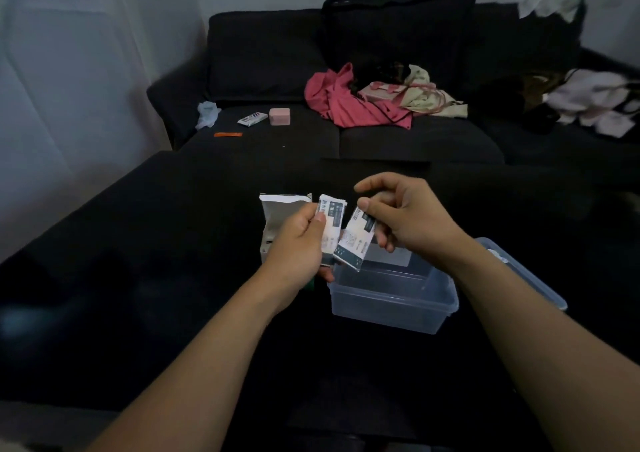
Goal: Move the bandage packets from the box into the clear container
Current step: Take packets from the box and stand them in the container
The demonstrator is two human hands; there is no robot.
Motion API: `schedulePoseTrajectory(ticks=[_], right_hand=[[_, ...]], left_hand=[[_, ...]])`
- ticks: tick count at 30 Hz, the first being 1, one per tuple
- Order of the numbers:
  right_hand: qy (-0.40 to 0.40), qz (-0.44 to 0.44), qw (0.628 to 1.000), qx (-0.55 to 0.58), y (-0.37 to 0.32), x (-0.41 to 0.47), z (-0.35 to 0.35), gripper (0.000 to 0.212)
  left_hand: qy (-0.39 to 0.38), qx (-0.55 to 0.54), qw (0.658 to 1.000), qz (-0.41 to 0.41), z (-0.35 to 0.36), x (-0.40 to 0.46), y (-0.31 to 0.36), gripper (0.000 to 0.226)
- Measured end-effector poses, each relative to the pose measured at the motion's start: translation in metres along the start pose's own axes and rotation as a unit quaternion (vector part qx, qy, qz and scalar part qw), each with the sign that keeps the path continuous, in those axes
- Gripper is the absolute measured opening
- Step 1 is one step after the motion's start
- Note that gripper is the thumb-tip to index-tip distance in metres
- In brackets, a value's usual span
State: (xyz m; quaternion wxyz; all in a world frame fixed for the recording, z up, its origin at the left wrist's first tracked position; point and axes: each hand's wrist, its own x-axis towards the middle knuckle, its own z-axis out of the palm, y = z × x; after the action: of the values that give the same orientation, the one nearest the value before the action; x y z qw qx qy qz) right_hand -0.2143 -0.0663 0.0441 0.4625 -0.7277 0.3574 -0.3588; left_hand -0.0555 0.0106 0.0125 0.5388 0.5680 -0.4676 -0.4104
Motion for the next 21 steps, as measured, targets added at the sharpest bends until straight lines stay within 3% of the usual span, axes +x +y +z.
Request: schedulePoseTrajectory(ticks=[5, 10, 13, 15, 18, 21], right_hand=[[-0.012, -0.005, 0.999, 0.041, -0.006, -0.005, -0.004, 0.012], [0.024, -0.065, 0.995, -0.07, -0.005, -0.004, 0.013, 0.009], [0.031, -0.088, 0.99, -0.11, -0.005, -0.005, 0.016, 0.011], [0.046, -0.095, 0.984, -0.143, -0.005, -0.006, 0.019, 0.017], [0.111, -0.077, 0.977, -0.164, -0.005, -0.005, 0.022, 0.025], [0.062, -0.025, 0.993, -0.102, -0.01, -0.01, 0.026, 0.03]], left_hand=[[-0.001, -0.042, 0.998, -0.035, 0.008, -0.001, 0.003, 0.028], [-0.051, -0.085, 0.994, -0.044, 0.014, -0.003, 0.005, 0.052], [-0.095, -0.085, 0.991, -0.051, 0.012, -0.006, 0.009, 0.024], [-0.1, -0.052, 0.992, -0.055, 0.012, -0.006, 0.007, 0.033], [-0.091, -0.01, 0.995, -0.036, 0.014, -0.002, 0.002, 0.043], [-0.08, 0.005, 0.997, -0.012, 0.017, -0.002, 0.0, 0.044]])
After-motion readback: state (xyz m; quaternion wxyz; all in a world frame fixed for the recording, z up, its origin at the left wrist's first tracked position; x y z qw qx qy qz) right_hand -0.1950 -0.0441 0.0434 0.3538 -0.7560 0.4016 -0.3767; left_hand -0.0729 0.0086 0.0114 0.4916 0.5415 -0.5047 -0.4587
